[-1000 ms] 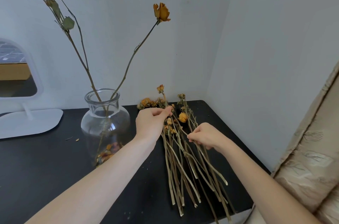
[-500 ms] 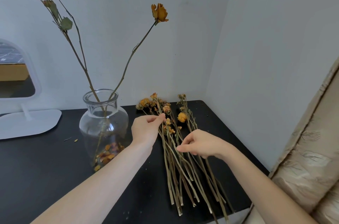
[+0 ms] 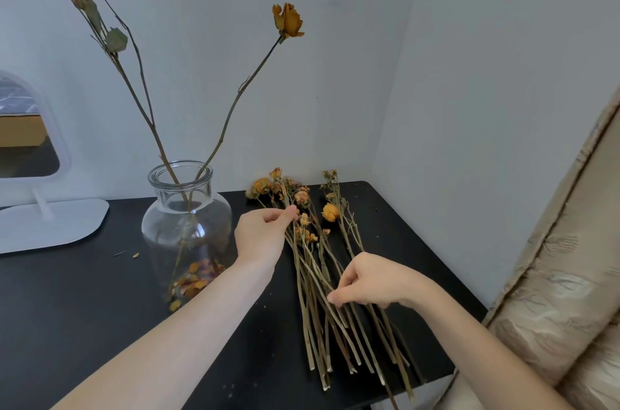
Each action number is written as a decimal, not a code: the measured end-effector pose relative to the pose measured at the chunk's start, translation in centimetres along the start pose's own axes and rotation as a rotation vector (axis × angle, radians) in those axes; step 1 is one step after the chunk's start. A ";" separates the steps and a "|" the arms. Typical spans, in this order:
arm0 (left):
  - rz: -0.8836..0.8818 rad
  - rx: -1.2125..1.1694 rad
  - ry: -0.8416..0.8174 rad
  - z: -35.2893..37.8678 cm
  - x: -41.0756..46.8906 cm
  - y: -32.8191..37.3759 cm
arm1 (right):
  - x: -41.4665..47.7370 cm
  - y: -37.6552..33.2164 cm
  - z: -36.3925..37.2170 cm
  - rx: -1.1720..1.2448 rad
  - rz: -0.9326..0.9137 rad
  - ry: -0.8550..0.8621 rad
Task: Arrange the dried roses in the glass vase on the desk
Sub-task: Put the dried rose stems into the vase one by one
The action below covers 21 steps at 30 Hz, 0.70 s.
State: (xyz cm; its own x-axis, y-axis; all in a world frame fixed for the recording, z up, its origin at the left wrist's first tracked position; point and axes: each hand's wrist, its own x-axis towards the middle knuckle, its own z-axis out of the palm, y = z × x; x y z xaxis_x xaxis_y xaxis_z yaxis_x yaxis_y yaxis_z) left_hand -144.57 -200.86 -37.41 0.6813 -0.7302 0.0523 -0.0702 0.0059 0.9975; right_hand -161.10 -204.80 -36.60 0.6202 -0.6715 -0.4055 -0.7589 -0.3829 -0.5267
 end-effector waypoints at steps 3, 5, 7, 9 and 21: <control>0.013 0.015 0.014 -0.1 0.0 0.0 | -0.2 -0.2 -0.2 0.023 -0.006 0.012; 0.020 0.017 0.020 -0.2 0.1 -0.1 | -0.3 -0.3 -0.5 0.057 -0.002 0.032; 0.035 0.032 0.017 -0.2 0.2 -0.1 | -0.4 -0.4 -0.8 0.123 0.003 0.050; 0.053 0.052 0.012 -0.3 0.1 -0.1 | -0.4 -0.5 -1.2 0.203 -0.001 0.076; 0.133 0.093 0.006 -0.4 0.1 0.2 | -1.2 0.1 -3.5 0.606 -0.083 0.186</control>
State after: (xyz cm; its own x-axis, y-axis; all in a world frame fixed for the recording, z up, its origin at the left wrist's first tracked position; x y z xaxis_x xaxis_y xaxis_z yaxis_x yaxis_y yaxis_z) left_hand -144.18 -200.67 -37.18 0.6656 -0.7233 0.1837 -0.2270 0.0383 0.9731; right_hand -162.67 -206.23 -33.56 0.5859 -0.7749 -0.2371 -0.4290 -0.0484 -0.9020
